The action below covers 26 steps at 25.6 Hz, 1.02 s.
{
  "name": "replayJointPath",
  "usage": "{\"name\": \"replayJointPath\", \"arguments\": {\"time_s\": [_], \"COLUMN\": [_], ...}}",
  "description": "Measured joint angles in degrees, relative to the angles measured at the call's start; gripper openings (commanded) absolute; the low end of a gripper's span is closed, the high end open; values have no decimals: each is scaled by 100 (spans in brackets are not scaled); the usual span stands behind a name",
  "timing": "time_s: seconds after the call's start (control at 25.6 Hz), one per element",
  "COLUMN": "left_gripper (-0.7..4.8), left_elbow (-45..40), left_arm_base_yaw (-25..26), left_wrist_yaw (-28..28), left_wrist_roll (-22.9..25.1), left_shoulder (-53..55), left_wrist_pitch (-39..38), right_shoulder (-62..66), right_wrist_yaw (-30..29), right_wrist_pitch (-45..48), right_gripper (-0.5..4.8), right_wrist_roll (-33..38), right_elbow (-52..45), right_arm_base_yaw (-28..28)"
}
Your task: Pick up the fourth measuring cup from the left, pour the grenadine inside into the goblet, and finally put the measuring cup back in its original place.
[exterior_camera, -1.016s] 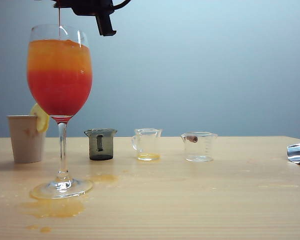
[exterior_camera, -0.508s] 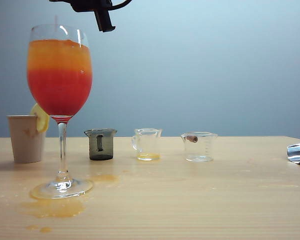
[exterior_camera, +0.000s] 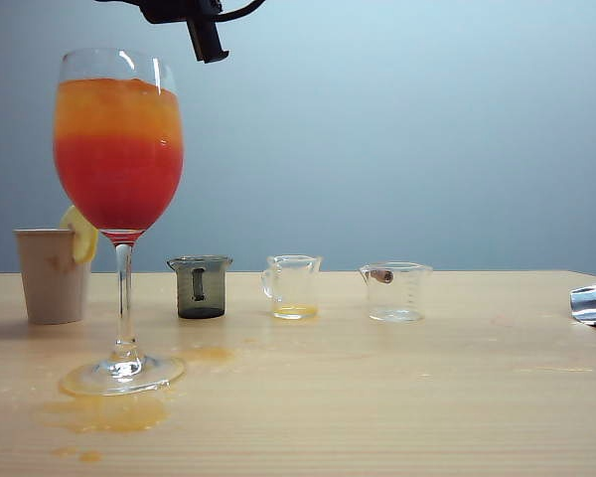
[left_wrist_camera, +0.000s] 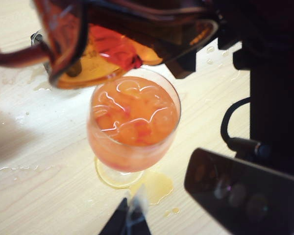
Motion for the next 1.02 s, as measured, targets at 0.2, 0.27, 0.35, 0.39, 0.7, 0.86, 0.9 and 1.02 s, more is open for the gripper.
{"name": "replayJointPath", "arguments": {"time_s": [0.2,0.27,0.35,0.39,0.7,0.86,0.9,1.02], "left_gripper": [-2,-2,-2,-2,-2,-2,-2,-2], "left_elbow": [0,0,0,0,0,0,0,0], "left_arm_base_yaw": [0,0,0,0,0,0,0,0], "left_wrist_yaw": [0,0,0,0,0,0,0,0], "left_wrist_roll": [0,0,0,0,0,0,0,0], "left_shoulder": [0,0,0,0,0,0,0,0], "left_wrist_pitch": [0,0,0,0,0,0,0,0], "right_shoulder": [0,0,0,0,0,0,0,0], "right_wrist_yaw": [-17,-20,-22,-26,-26,-26,-26,-24], "right_wrist_pitch": [2,2,2,2,7,7,7,7], "right_gripper": [35,35,35,35,36,35,35,36], "right_wrist_roll": [2,4,17,22,114,177,210,350], "right_elbow": [0,0,0,0,0,0,0,0], "right_arm_base_yaw": [-22,-39,-37,-37,-37,-37,-37,-37]}}
